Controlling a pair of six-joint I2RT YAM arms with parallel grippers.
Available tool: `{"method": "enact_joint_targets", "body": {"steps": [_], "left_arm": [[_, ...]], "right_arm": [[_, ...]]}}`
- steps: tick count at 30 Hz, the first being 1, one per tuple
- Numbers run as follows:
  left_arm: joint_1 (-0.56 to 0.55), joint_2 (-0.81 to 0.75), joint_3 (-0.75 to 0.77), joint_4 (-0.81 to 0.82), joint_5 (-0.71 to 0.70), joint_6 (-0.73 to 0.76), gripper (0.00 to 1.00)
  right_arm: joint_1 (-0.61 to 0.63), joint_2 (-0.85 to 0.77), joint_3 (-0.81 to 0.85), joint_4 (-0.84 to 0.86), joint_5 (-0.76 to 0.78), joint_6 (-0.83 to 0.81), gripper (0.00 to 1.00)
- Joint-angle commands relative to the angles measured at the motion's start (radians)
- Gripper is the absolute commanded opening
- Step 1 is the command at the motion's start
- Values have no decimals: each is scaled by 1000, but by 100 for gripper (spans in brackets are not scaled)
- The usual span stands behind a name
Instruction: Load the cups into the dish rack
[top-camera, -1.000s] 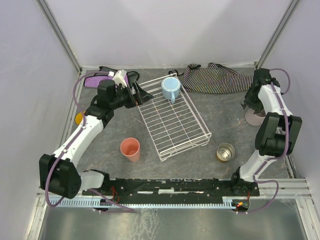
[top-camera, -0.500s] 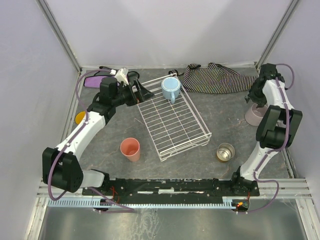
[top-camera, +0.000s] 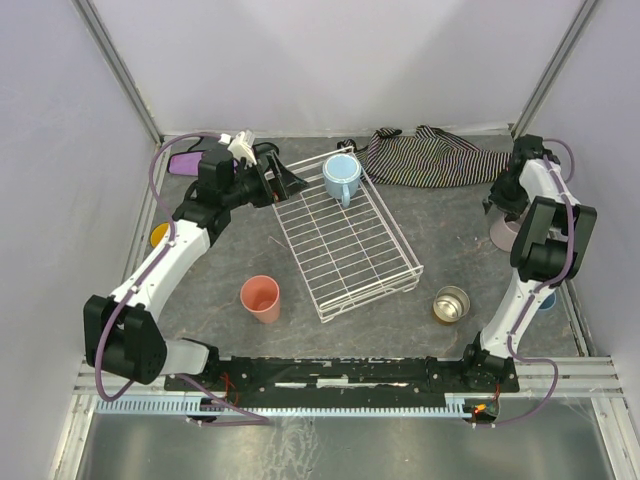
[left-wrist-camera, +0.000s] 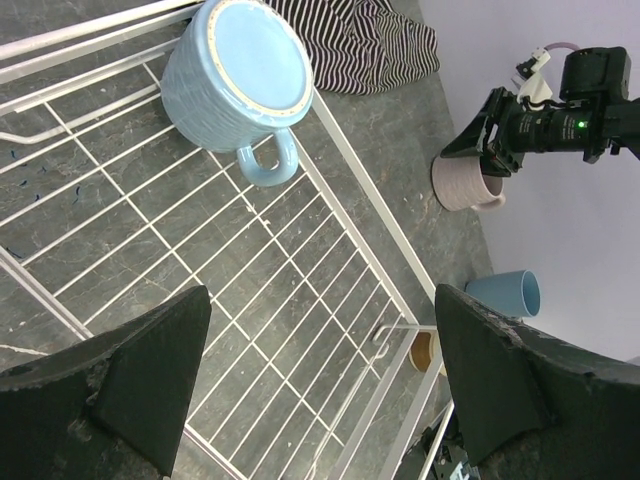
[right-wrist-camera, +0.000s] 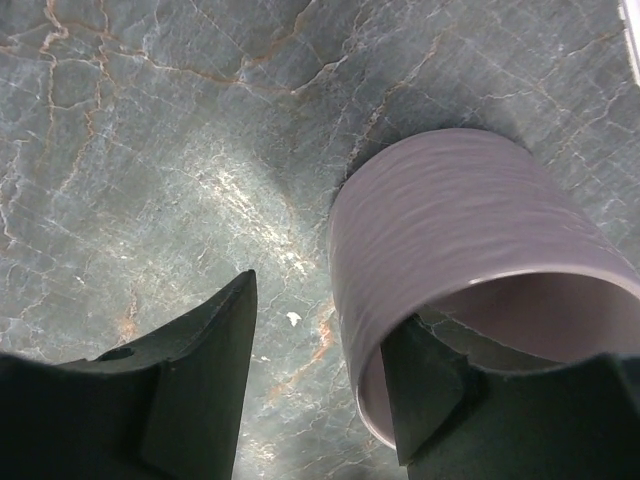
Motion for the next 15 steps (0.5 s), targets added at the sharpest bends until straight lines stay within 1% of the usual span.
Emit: {"method": "enact_joint_targets", "body": {"steps": [1, 5, 8, 13, 14, 15], "left_arm": [[5, -1, 43, -2, -1, 49, 99], [6, -3, 42, -6, -2, 47, 99], [6, -10, 40, -10, -2, 44, 99], [5, -24, 34, -15, 13, 27, 99], [5, -28, 33, -17, 14, 25, 99], [5, -33, 32, -21, 15, 24, 99]], "right_arm": [[-3, 16, 27, 20, -31, 2, 57], [-4, 21, 6, 26, -40, 8, 48], [-4, 18, -18, 38, -39, 4, 39], [-5, 17, -47, 56, -48, 6, 12], [-5, 16, -53, 59, -49, 8, 4], [-6, 17, -58, 62, -55, 8, 1]]}}
